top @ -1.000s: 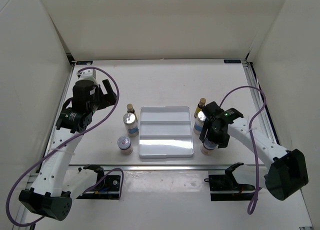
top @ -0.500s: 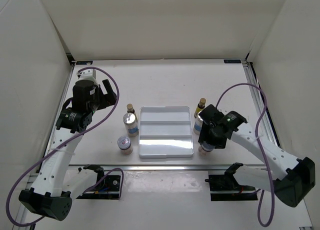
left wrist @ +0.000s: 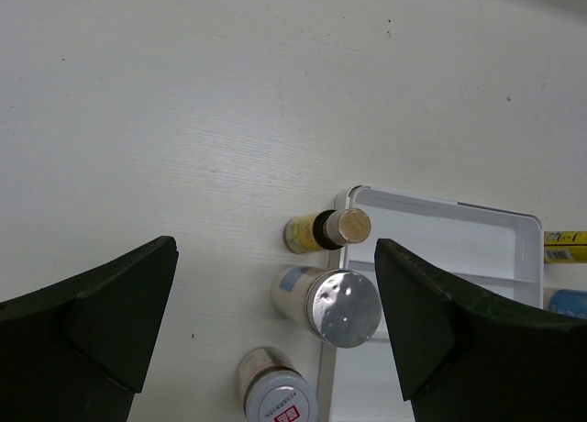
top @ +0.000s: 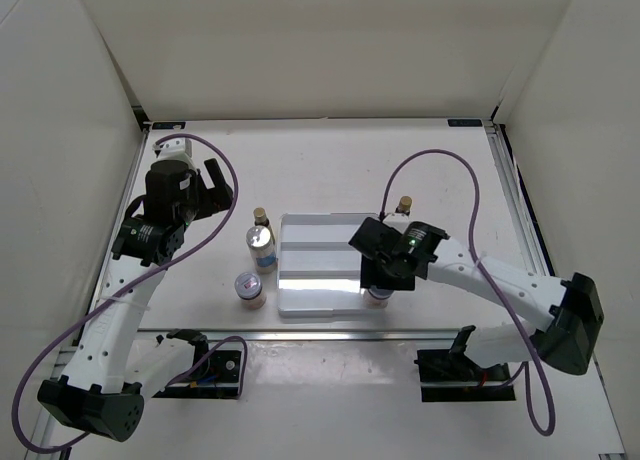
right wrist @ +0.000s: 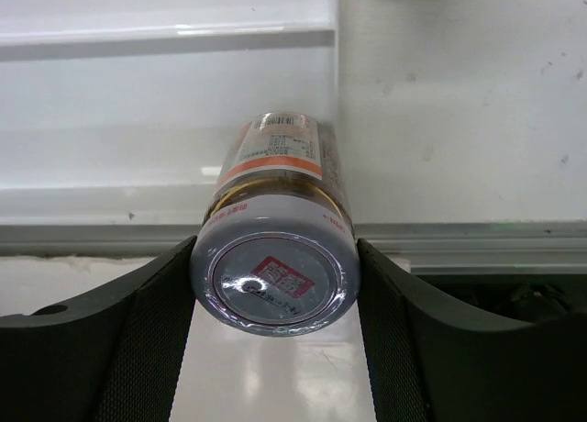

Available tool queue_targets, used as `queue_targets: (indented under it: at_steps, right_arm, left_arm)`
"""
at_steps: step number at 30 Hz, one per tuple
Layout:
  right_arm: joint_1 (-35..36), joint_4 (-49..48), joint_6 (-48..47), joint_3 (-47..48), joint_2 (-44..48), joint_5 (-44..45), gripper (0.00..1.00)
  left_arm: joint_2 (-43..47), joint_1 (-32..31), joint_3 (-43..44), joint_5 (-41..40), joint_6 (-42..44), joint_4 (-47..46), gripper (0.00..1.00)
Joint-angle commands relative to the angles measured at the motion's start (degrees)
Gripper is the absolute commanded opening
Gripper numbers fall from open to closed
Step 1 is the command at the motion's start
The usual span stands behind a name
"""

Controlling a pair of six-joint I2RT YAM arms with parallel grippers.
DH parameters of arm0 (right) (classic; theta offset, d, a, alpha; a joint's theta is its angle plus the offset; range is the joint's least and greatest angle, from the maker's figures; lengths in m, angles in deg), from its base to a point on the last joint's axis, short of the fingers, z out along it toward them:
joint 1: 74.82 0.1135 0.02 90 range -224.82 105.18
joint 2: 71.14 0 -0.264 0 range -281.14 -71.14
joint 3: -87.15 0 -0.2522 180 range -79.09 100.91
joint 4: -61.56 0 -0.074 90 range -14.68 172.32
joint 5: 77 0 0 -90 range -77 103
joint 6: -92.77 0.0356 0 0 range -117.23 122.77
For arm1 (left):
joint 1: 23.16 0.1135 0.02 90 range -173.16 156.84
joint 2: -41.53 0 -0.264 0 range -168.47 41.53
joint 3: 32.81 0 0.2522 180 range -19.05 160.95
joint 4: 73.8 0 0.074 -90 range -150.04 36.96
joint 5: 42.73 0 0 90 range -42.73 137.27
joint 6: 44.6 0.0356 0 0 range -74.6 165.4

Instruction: Organize the condiment bottles

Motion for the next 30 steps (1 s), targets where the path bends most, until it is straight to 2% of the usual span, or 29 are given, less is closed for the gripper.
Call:
queue_targets:
  at_steps: [1,6,10,13,14,18,20,22,23,24,25,30]
  right_arm:
    - [0.30,-6.99,-0.35,2.79,-1.23,3.24,0.00]
    - [0.30,-10.25,-0.97,1.56,-3.42,3.24,0.00]
    - [0.30,-10.96,-0.36,0.23,-6.41,1.05,0.10]
    - [0.30,-11.49,0.53,-0.30,-8.87,0.43,0.12]
    - [0.30,-11.49,1.14,-0.30,-9.92,-0.27,0.12]
    - [0.30,-11.49,1.14,-0.30,-11.52,-1.42,0.24]
    - [0.30,-11.49,1.14,-0.30,-12.13,-1.42,0.40]
    - [0.30,-11.49,1.14,0.23,-12.13,-1.42,0.62]
    - [0.30,-10.88,1.14,0.84,-12.13,-1.42,0.83]
    - [0.30,-10.35,1.14,1.46,-11.61,-1.42,0.94]
    - [0.30,-9.39,1.14,1.46,-10.82,-0.73,1.00]
    - [0.30,-7.44,-0.52,3.57,-5.73,-0.71,1.00]
  left_arm:
    - [0.77,-0.22,-0.19,-0.95,-0.11,-0.10,1.00]
    - [0.77,-0.22,-0.19,-0.95,-0.63,-0.10,1.00]
    - [1.29,-0.22,-2.02,-2.00,-3.61,-0.10,1.00]
    - [1.82,-0.22,-2.83,-4.54,-6.07,-0.63,1.00]
    - [1.83,-0.22,-3.52,-4.55,-6.08,-0.63,1.00]
    - [0.42,-0.22,-3.53,-1.31,-5.47,-0.10,1.00]
    - [-0.11,-0.22,-3.53,0.88,-5.47,-0.10,1.00]
    - [0.50,-0.22,-1.87,2.73,-6.08,3.31,1.00]
    - [0.51,-0.22,-0.99,5.70,-6.08,4.63,1.00]
    - [0.51,-0.22,0.67,7.04,-6.86,6.21,1.00]
    - [0.51,-0.22,0.69,8.62,-7.83,7.88,1.00]
    - [3.05,-1.44,-0.97,9.95,-13.98,19.30,1.00]
